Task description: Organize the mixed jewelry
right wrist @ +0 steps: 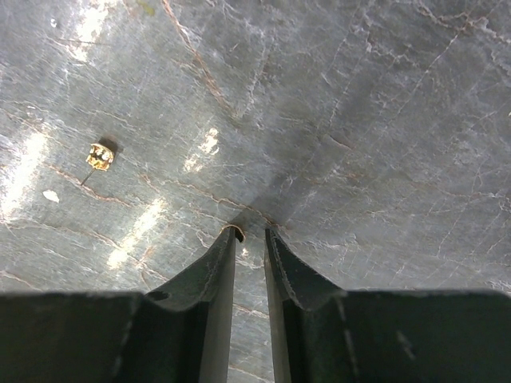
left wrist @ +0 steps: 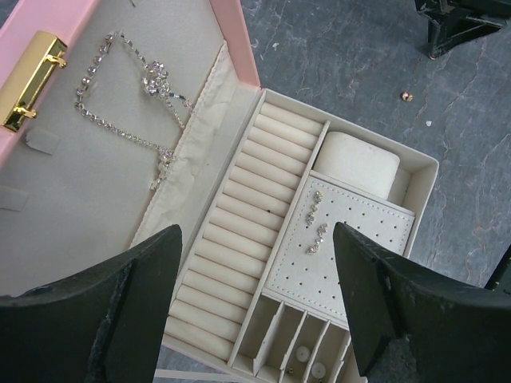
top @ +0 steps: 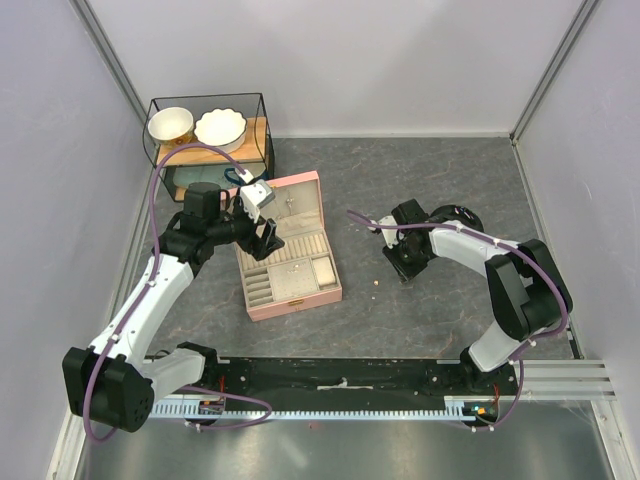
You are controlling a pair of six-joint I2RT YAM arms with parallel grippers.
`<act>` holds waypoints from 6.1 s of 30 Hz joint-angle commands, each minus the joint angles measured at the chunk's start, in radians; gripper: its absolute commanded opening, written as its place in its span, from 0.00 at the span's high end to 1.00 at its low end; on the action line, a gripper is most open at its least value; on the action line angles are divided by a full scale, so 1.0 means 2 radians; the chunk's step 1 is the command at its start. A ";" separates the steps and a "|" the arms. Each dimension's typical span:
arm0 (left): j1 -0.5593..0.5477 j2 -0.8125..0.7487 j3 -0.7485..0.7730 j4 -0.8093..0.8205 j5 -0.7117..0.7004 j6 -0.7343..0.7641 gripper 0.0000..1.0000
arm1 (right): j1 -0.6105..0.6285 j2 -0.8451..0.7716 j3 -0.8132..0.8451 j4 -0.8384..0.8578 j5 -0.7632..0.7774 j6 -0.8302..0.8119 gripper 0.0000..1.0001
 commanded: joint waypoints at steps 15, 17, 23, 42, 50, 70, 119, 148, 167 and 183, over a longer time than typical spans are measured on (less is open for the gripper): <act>-0.002 -0.008 -0.004 0.019 -0.001 0.018 0.17 | -0.001 0.013 0.018 0.016 -0.012 -0.006 0.77; -0.002 -0.008 -0.004 0.019 -0.001 0.018 0.17 | -0.001 0.013 0.017 0.016 -0.012 -0.006 0.79; -0.002 -0.010 -0.005 0.019 0.000 0.018 0.17 | -0.001 0.010 0.017 0.014 -0.012 -0.007 0.89; -0.002 -0.012 -0.012 0.028 0.023 0.016 0.17 | -0.001 -0.033 0.061 -0.030 -0.037 -0.014 1.00; -0.009 -0.003 -0.031 0.123 0.108 -0.033 0.18 | -0.002 -0.049 0.190 -0.081 -0.149 -0.017 1.00; -0.086 0.028 -0.082 0.486 0.037 -0.065 0.19 | -0.002 0.042 0.399 -0.038 -0.501 0.134 1.00; -0.118 0.045 -0.133 0.626 0.013 -0.002 0.35 | -0.010 0.102 0.389 0.150 -0.600 0.327 1.00; -0.118 0.051 -0.162 0.682 0.038 0.013 0.57 | -0.005 0.096 0.343 0.235 -0.630 0.396 1.00; -0.118 0.052 -0.174 0.719 0.042 0.008 0.58 | -0.004 0.092 0.321 0.289 -0.640 0.436 1.00; -0.118 0.054 -0.170 0.725 0.047 -0.005 0.61 | 0.002 0.093 0.316 0.302 -0.641 0.444 1.00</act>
